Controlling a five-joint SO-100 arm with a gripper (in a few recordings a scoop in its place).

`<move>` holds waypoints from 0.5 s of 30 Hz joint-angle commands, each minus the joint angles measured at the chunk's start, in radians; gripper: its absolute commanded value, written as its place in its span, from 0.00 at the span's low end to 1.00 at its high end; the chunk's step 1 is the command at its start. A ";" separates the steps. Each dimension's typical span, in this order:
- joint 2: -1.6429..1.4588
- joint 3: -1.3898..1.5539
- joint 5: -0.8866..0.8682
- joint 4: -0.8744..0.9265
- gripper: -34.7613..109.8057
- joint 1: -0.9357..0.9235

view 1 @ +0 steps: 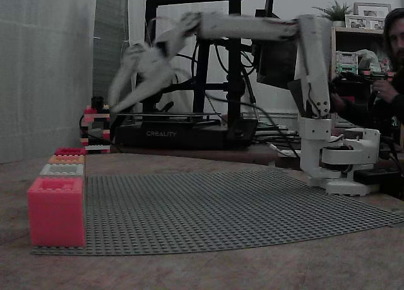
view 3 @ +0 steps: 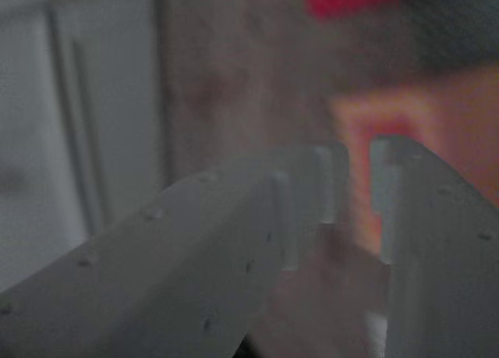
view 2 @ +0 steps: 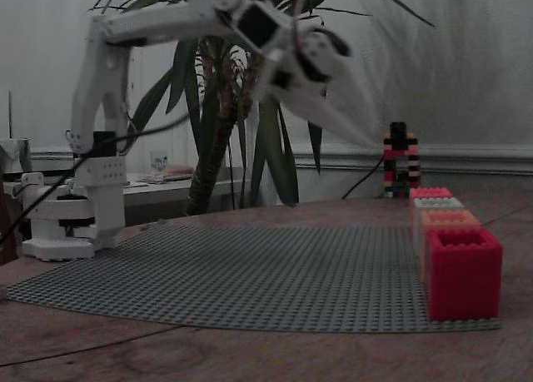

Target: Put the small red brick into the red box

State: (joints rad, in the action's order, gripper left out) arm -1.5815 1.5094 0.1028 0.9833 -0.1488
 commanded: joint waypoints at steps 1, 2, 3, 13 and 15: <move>-0.431 0.393 0.057 0.046 0.24 0.044; -0.499 0.482 0.066 0.048 0.24 0.051; -0.563 0.568 0.066 0.048 0.24 0.057; -1.158 1.086 0.031 0.195 0.24 0.153; -1.241 1.121 0.009 0.242 0.24 0.161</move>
State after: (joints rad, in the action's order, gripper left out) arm -2.6308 2.5940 0.1212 1.1566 -0.0153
